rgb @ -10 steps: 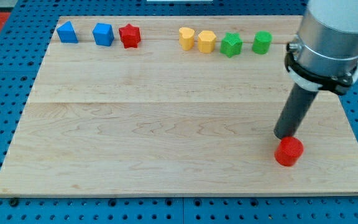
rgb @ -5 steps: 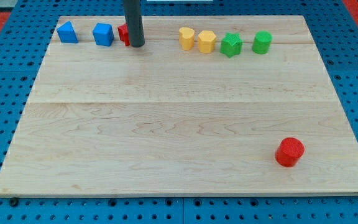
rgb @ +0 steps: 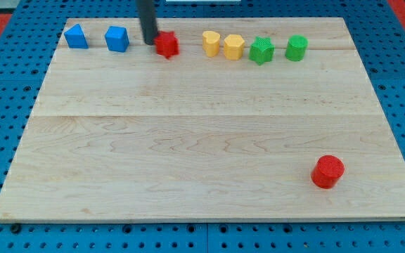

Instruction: Push the red star below green star

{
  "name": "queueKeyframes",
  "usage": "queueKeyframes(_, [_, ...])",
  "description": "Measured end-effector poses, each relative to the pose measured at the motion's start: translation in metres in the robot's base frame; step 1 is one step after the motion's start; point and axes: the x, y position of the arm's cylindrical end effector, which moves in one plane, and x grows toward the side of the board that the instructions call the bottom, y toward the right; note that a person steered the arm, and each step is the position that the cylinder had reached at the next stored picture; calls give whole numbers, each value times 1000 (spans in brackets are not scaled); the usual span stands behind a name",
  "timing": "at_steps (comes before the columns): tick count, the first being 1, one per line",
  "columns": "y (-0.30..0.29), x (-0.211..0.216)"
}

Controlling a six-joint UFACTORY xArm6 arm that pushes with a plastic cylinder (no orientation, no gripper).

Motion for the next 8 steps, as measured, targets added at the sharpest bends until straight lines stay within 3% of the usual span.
queueKeyframes(3, [21, 11])
queueKeyframes(4, [68, 30])
queueKeyframes(6, [112, 28])
queueKeyframes(7, [158, 73])
queueKeyframes(8, [183, 82])
